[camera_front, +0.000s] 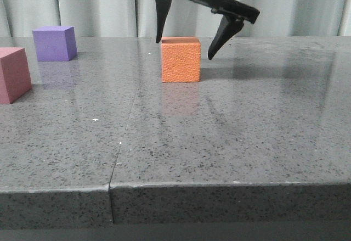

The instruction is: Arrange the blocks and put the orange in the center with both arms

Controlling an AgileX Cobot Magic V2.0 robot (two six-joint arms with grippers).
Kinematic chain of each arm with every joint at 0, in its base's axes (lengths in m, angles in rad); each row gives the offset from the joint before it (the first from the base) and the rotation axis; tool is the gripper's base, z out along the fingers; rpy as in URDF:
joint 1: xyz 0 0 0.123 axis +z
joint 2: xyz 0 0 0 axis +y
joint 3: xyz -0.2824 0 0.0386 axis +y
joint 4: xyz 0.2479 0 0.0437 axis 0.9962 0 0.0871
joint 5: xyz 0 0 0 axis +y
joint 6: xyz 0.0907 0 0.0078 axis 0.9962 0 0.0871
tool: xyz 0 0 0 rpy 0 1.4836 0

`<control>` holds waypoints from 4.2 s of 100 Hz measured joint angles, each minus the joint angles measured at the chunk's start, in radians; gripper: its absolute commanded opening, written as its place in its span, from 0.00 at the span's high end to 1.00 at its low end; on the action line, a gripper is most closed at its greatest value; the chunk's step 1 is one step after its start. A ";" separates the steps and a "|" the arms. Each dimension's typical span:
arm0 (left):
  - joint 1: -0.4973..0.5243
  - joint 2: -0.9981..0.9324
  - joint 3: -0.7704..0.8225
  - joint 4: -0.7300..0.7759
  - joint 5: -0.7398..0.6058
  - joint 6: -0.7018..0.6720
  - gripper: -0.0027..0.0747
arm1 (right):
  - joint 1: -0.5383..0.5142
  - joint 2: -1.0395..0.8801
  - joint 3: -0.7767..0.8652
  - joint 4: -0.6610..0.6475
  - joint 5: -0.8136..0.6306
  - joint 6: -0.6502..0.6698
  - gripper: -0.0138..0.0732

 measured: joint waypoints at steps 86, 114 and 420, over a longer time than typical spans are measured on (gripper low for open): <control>0.000 0.000 0.000 0.000 0.000 0.000 0.99 | 0.022 -0.275 0.116 -0.046 0.008 -0.202 0.92; 0.000 0.000 0.000 0.000 0.000 0.000 0.99 | 0.022 -0.465 0.350 -0.126 0.005 -0.212 0.92; -0.006 1.149 -1.088 -0.136 0.481 0.276 0.14 | 0.022 -1.773 1.639 -0.283 -0.637 -0.220 0.92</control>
